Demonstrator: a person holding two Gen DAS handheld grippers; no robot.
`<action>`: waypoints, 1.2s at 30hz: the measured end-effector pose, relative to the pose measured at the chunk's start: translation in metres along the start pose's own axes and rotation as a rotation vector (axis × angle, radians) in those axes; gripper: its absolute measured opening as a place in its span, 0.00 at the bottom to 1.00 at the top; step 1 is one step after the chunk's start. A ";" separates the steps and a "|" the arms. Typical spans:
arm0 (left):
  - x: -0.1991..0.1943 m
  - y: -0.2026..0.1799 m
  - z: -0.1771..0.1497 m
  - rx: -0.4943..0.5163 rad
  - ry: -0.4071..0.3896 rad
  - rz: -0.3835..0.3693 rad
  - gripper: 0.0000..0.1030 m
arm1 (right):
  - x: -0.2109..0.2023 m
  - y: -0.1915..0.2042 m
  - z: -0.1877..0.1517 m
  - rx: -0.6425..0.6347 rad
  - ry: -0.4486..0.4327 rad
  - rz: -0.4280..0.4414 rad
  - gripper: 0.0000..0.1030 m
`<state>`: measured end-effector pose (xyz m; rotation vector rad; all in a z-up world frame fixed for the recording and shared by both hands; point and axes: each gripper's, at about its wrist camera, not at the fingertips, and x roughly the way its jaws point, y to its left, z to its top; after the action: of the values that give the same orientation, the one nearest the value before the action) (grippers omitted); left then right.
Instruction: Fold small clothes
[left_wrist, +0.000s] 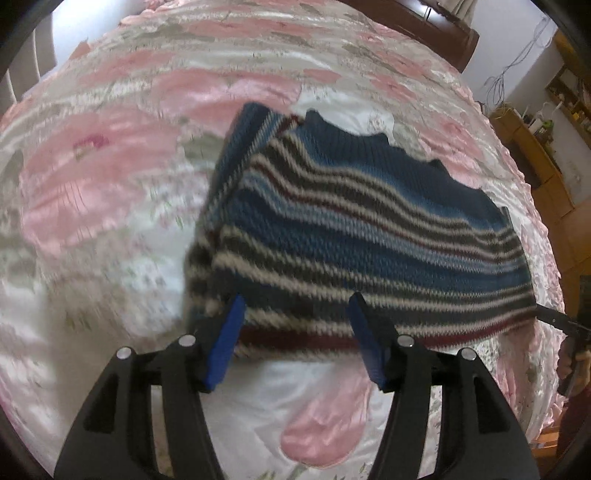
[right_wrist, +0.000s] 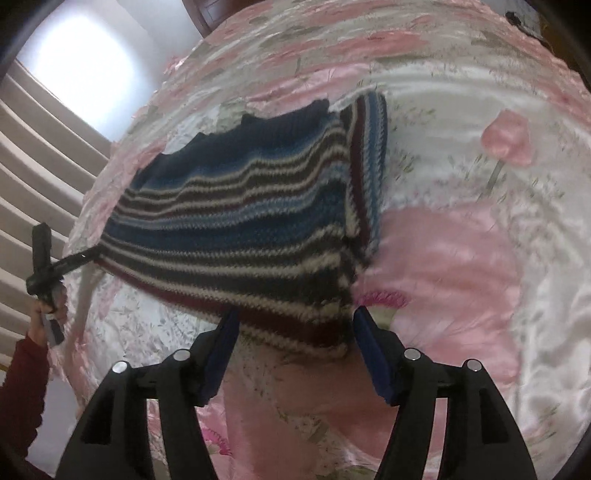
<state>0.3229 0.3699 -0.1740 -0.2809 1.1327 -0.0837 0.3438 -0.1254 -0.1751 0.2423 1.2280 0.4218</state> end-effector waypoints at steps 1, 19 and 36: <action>0.003 -0.001 -0.003 -0.004 0.005 0.007 0.54 | 0.003 0.000 -0.001 0.004 0.003 0.006 0.54; 0.019 0.017 -0.014 -0.062 0.072 0.003 0.04 | 0.009 -0.030 -0.019 0.087 0.081 -0.012 0.09; -0.016 0.014 0.027 -0.036 -0.002 0.024 0.75 | -0.023 -0.012 0.024 0.093 -0.025 -0.011 0.72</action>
<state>0.3394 0.3916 -0.1534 -0.2995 1.1361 -0.0422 0.3623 -0.1452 -0.1525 0.3193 1.2250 0.3519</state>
